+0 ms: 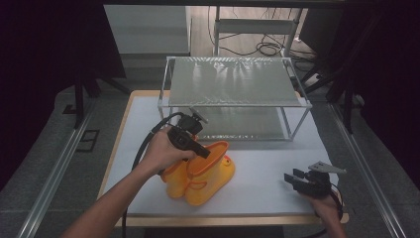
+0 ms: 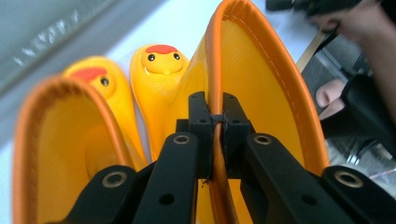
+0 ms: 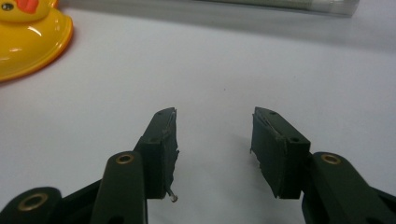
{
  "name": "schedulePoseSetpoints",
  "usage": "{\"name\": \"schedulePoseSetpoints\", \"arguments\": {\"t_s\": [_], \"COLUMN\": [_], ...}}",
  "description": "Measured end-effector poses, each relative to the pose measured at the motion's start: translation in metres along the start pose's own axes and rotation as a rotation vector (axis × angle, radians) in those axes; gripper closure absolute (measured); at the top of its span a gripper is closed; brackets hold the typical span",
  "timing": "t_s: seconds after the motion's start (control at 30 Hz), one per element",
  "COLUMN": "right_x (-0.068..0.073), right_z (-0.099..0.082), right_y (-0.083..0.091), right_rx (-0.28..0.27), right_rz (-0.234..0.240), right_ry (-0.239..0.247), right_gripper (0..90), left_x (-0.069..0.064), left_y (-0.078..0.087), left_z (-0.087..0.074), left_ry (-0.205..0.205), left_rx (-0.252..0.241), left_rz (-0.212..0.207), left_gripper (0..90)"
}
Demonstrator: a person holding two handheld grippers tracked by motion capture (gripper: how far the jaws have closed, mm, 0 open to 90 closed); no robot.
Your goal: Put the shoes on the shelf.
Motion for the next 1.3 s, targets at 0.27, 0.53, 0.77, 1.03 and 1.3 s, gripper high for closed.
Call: {"name": "schedulePoseSetpoints", "arguments": {"t_s": [0.27, 0.53, 0.77, 1.03, 1.3], "right_x": [0.0, 0.0, -0.002, -0.001, 0.0], "right_z": [-0.001, -0.001, 0.0, 0.0, 0.0], "right_y": [-0.001, 0.0, 0.001, 0.001, 0.0], "right_rx": [0.006, 0.004, -0.003, -0.003, 0.003], "right_rz": [0.002, 0.001, -0.001, -0.001, 0.0], "right_ry": [-0.001, -0.002, -0.001, -0.003, -0.009], "right_gripper": [49.8, 49.7, 49.6, 49.5, 49.4], "left_x": [0.007, 0.0, 0.003, 0.008, 0.008], "left_y": [0.005, 0.016, 0.036, 0.043, 0.027], "left_z": [-0.008, -0.003, -0.005, -0.021, -0.029], "left_ry": [-0.01, -0.015, -0.004, 0.002, 0.003], "left_rx": [-0.019, -0.057, -0.083, -0.053, 0.002], "left_rz": [0.049, 0.044, 0.057, 0.065, 0.044], "left_gripper": [82.3, 64.7, 52.1, 41.6, 36.8]}}
Point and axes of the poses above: each handheld gripper's, and its own axes: y roughly backward along the jaws, z roughly out of its top, x roughly to its left, the point moved 4 cm from there along -y, roughly forward along the jaws, and after that the axes turned 11 degrees about z, right-handed, at the moved point
